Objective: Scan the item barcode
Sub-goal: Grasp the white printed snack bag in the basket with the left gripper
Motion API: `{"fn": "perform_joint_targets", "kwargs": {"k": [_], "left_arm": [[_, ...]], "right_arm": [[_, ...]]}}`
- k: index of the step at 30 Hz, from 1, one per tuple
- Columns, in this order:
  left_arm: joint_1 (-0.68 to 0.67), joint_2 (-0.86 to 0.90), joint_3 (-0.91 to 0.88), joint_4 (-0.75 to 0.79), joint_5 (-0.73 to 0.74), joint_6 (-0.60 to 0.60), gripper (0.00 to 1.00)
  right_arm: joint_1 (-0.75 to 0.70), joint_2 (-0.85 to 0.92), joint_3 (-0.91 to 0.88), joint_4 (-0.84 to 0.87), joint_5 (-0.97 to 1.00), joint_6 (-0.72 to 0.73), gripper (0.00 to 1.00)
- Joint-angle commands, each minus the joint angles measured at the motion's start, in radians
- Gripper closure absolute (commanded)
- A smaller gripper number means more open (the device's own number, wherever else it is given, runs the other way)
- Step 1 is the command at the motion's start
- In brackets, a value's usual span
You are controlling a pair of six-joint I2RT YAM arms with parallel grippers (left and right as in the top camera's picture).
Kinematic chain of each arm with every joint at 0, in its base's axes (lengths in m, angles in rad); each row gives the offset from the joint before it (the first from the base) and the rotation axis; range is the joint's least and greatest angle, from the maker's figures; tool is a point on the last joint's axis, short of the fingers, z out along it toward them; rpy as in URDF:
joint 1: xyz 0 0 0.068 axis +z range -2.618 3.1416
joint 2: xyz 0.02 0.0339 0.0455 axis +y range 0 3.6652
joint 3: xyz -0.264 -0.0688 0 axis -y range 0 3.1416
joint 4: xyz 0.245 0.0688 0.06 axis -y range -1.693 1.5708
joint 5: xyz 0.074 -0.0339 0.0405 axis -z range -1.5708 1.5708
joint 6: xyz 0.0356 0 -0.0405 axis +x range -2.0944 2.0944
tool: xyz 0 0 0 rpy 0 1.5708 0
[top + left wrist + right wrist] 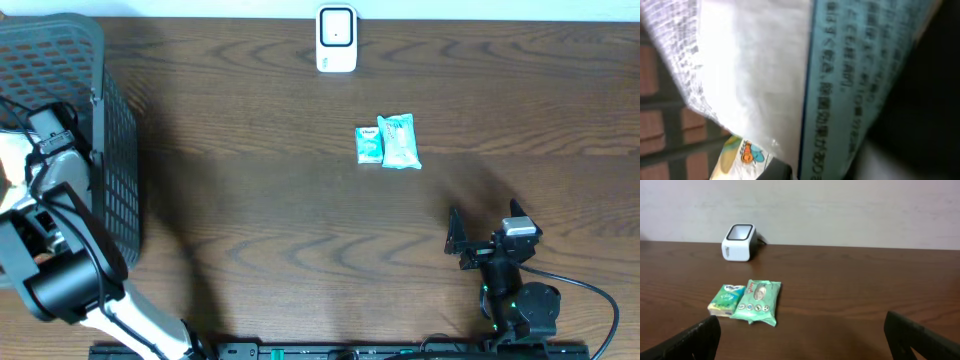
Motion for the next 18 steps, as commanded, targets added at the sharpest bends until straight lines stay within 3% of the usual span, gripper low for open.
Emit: {"fn": "perform_joint_targets", "kwargs": {"k": [1, 8, 16, 18], "left_arm": [[0.0, -0.124, -0.01, 0.0, 0.086, -0.15, 0.93], [0.001, -0.34, -0.01, -0.008, 0.305, -0.343, 0.93], [0.0, -0.604, -0.01, 0.008, 0.512, -0.458, 0.92], [0.0, -0.677, -0.01, 0.012, 0.62, -0.538, 0.93]], "right_arm": [[0.008, -0.004, -0.001, -0.004, -0.006, 0.006, 0.01], [0.008, -0.004, -0.001, -0.004, -0.006, 0.006, 0.01], [0.008, -0.004, -0.001, -0.004, -0.006, 0.006, 0.01], [0.008, -0.004, -0.001, -0.004, -0.006, 0.006, 0.01]]}}
